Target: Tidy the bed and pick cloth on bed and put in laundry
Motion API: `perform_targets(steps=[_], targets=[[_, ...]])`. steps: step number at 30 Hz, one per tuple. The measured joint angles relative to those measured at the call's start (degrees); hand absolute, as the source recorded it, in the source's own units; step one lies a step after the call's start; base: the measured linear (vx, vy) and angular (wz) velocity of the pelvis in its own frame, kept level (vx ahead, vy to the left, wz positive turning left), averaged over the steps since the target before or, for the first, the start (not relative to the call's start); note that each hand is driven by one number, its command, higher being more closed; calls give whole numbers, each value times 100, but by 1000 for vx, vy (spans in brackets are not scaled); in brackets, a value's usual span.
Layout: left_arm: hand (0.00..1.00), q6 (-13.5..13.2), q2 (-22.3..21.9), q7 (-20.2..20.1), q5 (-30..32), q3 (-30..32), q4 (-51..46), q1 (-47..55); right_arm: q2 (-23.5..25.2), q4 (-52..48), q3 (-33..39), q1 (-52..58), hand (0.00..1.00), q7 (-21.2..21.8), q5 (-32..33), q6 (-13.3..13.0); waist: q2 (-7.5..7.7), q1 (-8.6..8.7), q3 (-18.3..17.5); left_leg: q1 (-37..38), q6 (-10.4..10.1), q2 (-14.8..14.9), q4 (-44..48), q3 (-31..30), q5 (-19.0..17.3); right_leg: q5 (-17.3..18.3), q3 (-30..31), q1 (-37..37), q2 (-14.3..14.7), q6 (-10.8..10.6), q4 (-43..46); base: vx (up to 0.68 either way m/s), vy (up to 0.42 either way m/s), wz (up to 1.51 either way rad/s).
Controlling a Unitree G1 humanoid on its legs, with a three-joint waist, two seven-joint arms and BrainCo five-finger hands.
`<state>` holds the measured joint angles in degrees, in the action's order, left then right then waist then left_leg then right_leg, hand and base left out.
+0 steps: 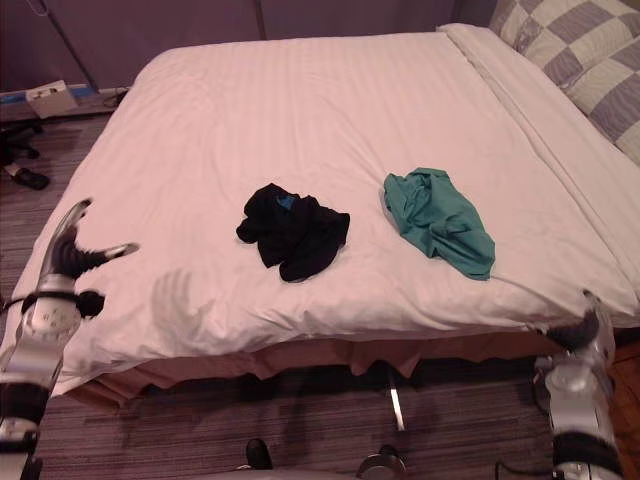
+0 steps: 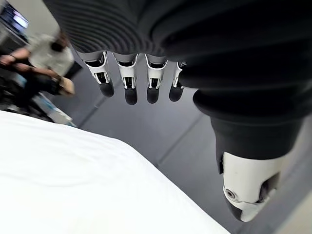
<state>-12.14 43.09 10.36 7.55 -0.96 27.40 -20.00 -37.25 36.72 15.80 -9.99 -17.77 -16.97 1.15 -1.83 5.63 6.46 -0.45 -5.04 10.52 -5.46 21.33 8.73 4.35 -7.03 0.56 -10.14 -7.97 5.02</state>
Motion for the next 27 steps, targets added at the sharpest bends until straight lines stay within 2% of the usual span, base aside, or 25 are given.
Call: perform_targets(steps=[2,4,6,7,12,14,15,17,19,23,26,27], targets=[[0,88,-2,-146,2,-448,0,-578,-223,0,-323,-514,0,74,17,73,7,14,85,-21,-2,20,1,28,3,-2,39,-53,15,4,7,43,-9,-12],[0,202,-13,-282,80,-975,3,-1295,-467,-5,-652,-1221,0,127,72,79,-1,31,322,-138,-1,42,2,96,49,-4,110,-278,30,6,137,-17,-7,-15],[0,349,-35,-421,234,-1383,10,-1950,-567,-70,-807,-1924,0,164,149,77,4,127,643,-310,30,49,3,141,111,-34,196,-552,36,45,260,-65,1,-17],[0,520,-127,-537,364,-1582,27,-2265,-593,-253,-894,-2228,0,165,266,65,-1,157,872,-349,30,49,3,261,112,-92,317,-710,36,64,329,-58,21,-34],[0,986,-629,-873,673,-1972,561,-2997,-590,-704,-1181,-2467,0,193,293,45,37,261,1394,-414,30,36,3,588,112,-246,593,-1042,34,87,423,-32,29,-32],[0,1194,-799,-1032,731,-1983,944,-3156,-587,-890,-1345,-2512,0,298,290,41,39,328,1426,-546,30,45,3,694,112,-247,652,-1283,42,85,492,-16,7,-29],[100,1299,-915,-1098,737,-1988,1155,-3177,-577,-958,-1436,-2568,0,325,291,24,39,333,1443,-578,30,54,3,797,112,-250,732,-1395,57,81,537,2,-7,-32],[100,1536,-1076,-1312,830,-1988,1390,-3300,-575,-1244,-1454,-2662,0,367,290,23,38,375,1628,-574,29,79,3,886,112,-250,738,-1452,78,80,589,-5,-9,-20],[100,1740,-1080,-1487,1121,-1886,1488,-3459,-573,-1525,-1454,-2764,0,436,287,21,43,457,1669,-717,9,120,2,938,126,-250,737,-1656,108,80,678,-19,-11,-6],[100,1784,-1032,-1721,1617,-1821,1595,-3647,-548,-1570,-1670,-3203,0,463,283,43,41,445,1672,-847,-23,136,2,1056,146,-248,739,-1890,110,77,786,-11,-14,-9],[100,1767,-1044,-1707,1423,-1819,1612,-3628,-481,-1528,-1966,-3692,0,555,286,163,39,413,1673,-929,-29,134,1,1073,150,-244,716,-1997,96,72,814,1,-3,-3],[100,1682,-1051,-1604,1214,-1814,1613,-3625,-448,-1418,-2123,-3956,0,555,288,200,38,394,1673,-1000,-45,131,1,1059,161,-242,702,-2075,88,68,866,17,-18,7]])
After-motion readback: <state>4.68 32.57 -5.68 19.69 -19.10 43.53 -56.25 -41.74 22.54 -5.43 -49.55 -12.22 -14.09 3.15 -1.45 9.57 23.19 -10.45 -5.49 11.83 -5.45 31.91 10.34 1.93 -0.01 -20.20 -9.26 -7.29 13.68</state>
